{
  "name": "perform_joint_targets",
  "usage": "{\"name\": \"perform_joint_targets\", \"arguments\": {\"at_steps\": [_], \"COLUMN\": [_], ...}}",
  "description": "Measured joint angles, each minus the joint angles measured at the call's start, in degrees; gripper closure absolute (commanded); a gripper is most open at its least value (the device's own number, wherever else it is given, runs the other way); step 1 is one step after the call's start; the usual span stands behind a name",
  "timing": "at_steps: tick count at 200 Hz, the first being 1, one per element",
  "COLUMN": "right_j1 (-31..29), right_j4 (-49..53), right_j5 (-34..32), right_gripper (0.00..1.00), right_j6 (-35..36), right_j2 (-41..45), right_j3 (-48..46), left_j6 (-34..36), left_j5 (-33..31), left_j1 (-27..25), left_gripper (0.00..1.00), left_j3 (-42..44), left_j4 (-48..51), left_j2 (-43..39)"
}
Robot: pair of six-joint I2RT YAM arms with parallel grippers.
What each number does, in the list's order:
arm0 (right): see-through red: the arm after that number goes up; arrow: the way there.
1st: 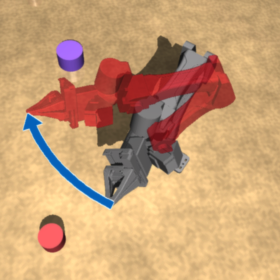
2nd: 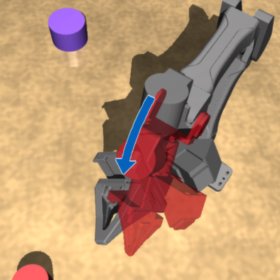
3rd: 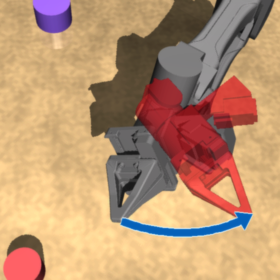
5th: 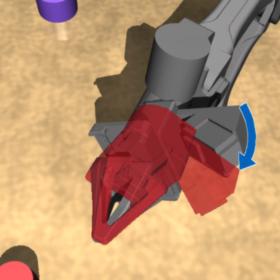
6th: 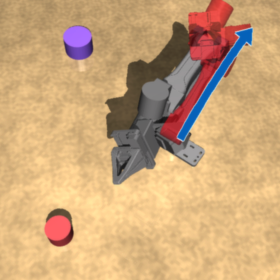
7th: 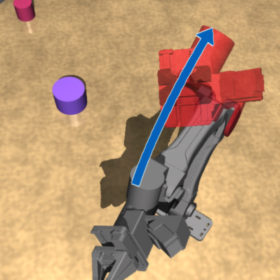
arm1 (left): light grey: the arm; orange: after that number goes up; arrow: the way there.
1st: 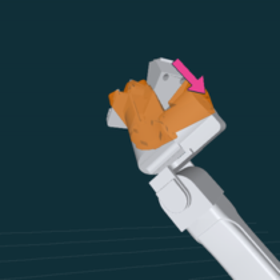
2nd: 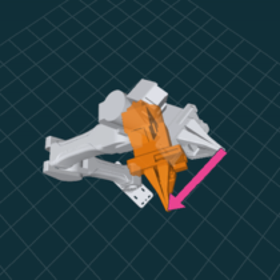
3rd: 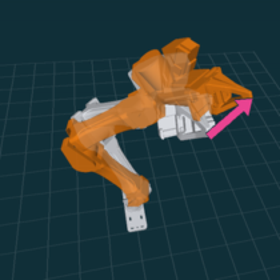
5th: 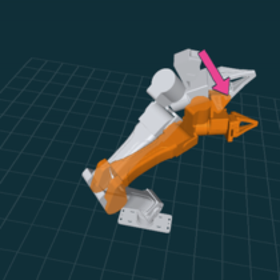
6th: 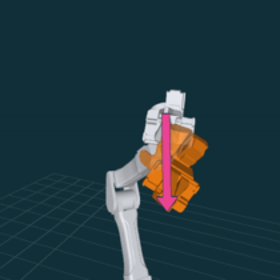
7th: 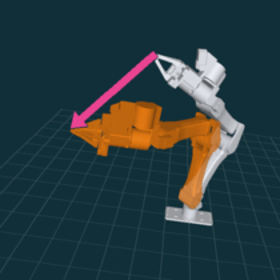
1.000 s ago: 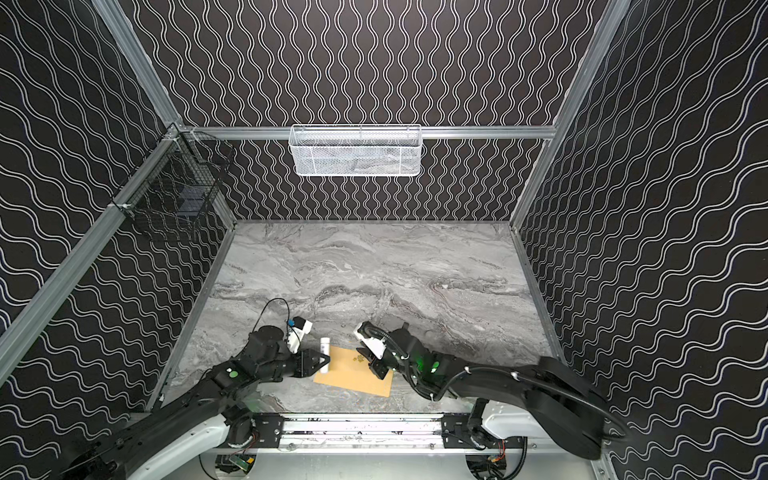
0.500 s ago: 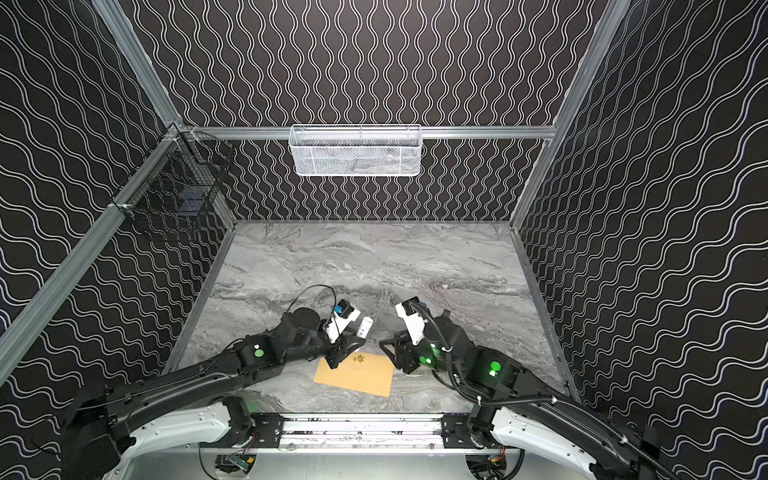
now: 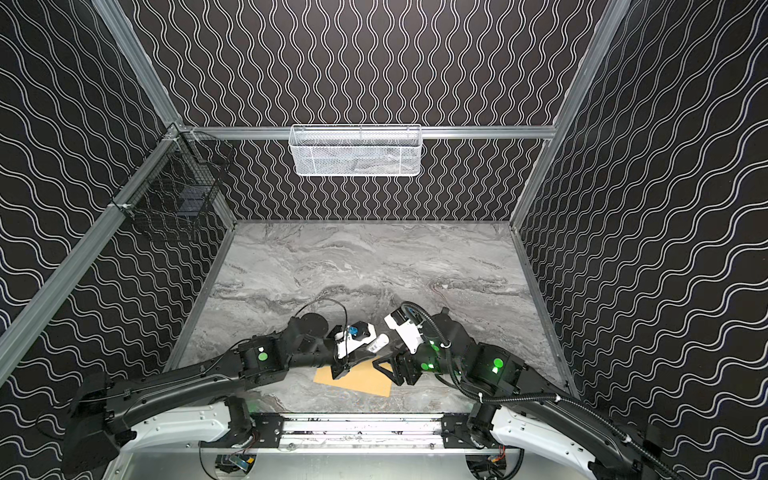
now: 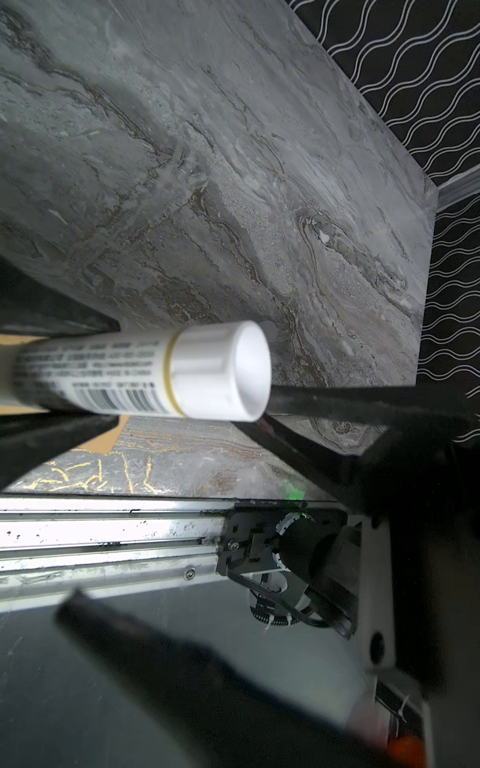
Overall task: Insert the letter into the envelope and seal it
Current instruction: 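Raise the right gripper toward the left gripper and grasp the white glue tube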
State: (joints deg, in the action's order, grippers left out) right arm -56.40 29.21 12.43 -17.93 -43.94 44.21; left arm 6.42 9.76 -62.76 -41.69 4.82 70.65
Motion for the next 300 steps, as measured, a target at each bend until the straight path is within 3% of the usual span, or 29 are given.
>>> {"name": "perform_joint_targets", "arguments": {"at_steps": [51,125,179,203,224,257,272,289,300], "right_j1": [0.3,1.0,1.2,1.3,1.4,1.7,1.8,2.2,2.4], "right_j4": [-1.4,-4.2,-4.9,-4.9,-4.9,-4.9,-4.9,-5.2,-5.6], "right_j5": [-4.2,-0.5,2.1,2.5,2.9,3.3,3.3,3.1,2.8], "right_gripper": [0.42,0.68,0.69,0.75,0.87,0.92,0.96,1.00,1.00], "right_j6": [0.7,1.3,1.2,1.2,1.3,1.8,1.3,0.8,0.5], "right_j2": [-4.5,-9.2,-10.2,-10.3,-10.3,-10.4,-10.4,-10.3,-10.2], "right_j3": [1.8,3.6,3.6,3.6,3.6,3.6,3.6,3.6,3.5], "left_j6": [1.2,1.4,1.4,1.4,1.4,1.4,1.4,1.2,0.9], "left_j5": [0.6,0.5,-0.1,-0.3,-0.6,-1.0,-1.6,-2.2,-2.7], "left_j1": [-0.2,-0.3,-0.5,-0.5,-0.6,-0.6,-0.6,-0.6,-0.6], "left_gripper": [1.00,1.00,1.00,1.00,1.00,1.00,0.89,0.66,0.56], "left_j3": [0.0,0.0,0.0,0.0,0.0,0.0,-0.1,-0.3,-0.3], "left_j4": [1.3,2.7,3.0,3.0,3.2,3.2,3.1,3.0,2.7], "left_j2": [-1.4,-1.8,-1.8,-1.9,-2.0,-1.8,-1.7,-1.6,-1.6]}}
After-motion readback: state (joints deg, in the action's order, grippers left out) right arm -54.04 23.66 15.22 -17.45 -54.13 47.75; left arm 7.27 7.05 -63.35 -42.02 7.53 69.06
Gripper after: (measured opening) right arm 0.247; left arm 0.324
